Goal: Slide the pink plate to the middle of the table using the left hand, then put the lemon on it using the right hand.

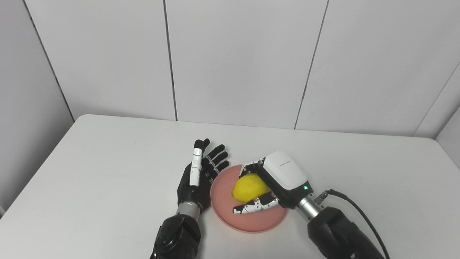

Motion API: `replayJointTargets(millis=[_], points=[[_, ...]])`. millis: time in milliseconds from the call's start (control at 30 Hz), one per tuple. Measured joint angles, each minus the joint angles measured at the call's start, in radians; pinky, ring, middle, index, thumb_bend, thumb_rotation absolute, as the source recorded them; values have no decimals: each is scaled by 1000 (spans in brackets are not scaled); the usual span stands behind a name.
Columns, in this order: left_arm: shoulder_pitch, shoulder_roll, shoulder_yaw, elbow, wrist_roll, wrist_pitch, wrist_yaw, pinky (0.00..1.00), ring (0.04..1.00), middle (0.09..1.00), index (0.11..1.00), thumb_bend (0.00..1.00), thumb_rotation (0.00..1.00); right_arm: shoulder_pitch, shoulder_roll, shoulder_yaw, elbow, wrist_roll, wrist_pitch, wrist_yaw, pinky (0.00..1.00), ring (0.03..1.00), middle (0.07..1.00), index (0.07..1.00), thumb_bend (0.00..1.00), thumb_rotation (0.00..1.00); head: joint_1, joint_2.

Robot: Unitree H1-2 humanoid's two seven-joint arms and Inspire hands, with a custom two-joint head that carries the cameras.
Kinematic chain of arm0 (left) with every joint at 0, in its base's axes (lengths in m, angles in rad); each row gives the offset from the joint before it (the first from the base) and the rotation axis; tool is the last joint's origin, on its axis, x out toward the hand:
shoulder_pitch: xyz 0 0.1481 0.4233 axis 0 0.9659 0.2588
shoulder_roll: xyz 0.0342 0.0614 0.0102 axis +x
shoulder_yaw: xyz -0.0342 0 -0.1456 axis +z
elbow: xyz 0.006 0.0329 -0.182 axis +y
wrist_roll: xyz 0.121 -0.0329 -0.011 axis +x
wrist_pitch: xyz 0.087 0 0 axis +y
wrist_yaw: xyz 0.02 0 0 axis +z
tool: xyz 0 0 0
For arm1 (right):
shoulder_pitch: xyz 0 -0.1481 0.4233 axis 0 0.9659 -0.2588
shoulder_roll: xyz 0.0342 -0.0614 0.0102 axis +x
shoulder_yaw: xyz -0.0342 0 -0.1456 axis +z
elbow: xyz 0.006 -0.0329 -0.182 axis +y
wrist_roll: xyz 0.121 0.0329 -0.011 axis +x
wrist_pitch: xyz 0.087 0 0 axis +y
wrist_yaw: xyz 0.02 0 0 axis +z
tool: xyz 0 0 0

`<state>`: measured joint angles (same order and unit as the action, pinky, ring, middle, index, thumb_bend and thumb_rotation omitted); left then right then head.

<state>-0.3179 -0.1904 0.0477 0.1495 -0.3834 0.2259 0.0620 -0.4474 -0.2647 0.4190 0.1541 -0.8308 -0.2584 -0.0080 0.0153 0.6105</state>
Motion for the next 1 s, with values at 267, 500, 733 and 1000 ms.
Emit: replayJointTargets(millis=[267,500,733,1000], points=[[0,0,-3,0,1,0,2,814,782,764,910,852,778,1,4,28,49,-18,-10,-3,182,244,326,448,577,541,-3,2],[0,0,-8,0,12,0,2,827,781,769,916,848,784,0,1,37,51,-28,-10,2,207,271,354,504,583,485,-3,2],[0,0,-10,0,18,0,2,836,786,775,927,841,801,-20,-4,42,43,-50,4,98,197,259,341,502,610,481,-3,2],[0,0,-12,1,17,0,1,822,788,772,928,842,794,-27,-2,39,37,-59,17,129,195,256,332,474,639,517,-5,0]])
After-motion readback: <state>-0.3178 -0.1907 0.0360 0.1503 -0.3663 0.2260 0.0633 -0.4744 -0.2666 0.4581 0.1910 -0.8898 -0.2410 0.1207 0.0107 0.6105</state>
